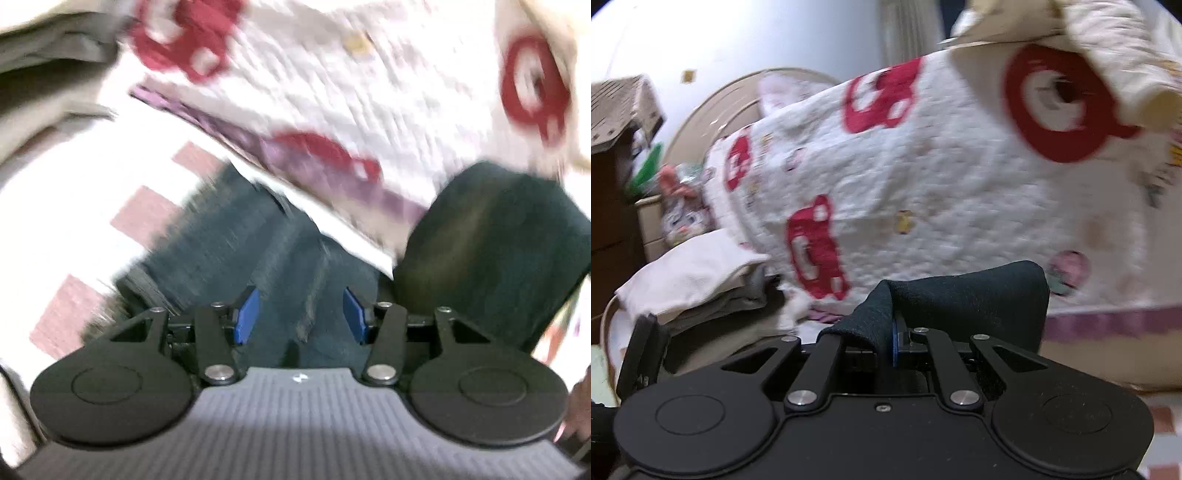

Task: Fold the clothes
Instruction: 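Grasp the jeans edge with the right tool and lift it toward the left tool, then grasp the frayed hem with the left tool while the right tool holds the jeans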

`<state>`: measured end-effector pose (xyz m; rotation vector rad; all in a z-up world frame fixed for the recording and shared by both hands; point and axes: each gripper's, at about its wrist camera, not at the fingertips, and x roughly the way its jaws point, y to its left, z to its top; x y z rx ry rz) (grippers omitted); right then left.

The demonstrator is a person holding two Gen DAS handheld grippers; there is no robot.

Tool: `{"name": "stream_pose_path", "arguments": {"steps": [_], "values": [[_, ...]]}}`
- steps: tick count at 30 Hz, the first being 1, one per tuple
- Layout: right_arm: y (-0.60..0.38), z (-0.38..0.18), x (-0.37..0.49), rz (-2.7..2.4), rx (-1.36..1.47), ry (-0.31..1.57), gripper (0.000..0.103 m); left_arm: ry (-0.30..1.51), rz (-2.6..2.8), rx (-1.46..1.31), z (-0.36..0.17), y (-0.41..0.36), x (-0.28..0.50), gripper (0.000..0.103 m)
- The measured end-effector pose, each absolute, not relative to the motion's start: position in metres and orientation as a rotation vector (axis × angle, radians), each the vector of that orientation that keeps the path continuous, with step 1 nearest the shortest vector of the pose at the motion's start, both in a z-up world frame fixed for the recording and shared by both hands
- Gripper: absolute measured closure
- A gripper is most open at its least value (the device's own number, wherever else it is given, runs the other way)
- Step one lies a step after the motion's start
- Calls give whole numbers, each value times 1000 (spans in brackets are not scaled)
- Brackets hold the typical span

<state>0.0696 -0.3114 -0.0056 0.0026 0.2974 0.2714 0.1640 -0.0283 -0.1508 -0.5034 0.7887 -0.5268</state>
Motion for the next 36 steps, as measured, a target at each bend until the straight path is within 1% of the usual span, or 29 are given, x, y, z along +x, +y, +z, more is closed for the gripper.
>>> {"name": "stream_pose_path", "arguments": {"steps": [1,4,9,15,20,22,27,30,34,36], "values": [[-303,-6,76,301,-16,296,94,764,-507,-528,-149,-20,167,54],[-275,-11,100,383,-74,309,94,782,-470,-538,-154,-4,172,54],[-239,-44,145,485,-64,439,94,810,-464,-647,-164,22,178,54],[-218,-72,154,511,-71,521,94,830,-478,-671,-170,28,184,54],[-217,-66,154,506,-41,530,94,802,-499,-717,-168,35,186,54],[-215,-66,155,517,-40,534,94,782,-496,-741,-167,40,185,56],[-200,-77,165,533,-62,571,94,715,-465,-810,-159,55,181,57],[-194,-89,174,541,-67,610,94,737,-458,-792,-159,56,183,57],[-180,-100,171,552,-132,619,94,725,-430,-844,-162,62,183,57],[-172,-111,175,579,-184,655,94,715,-433,-847,-162,62,183,57]]}}
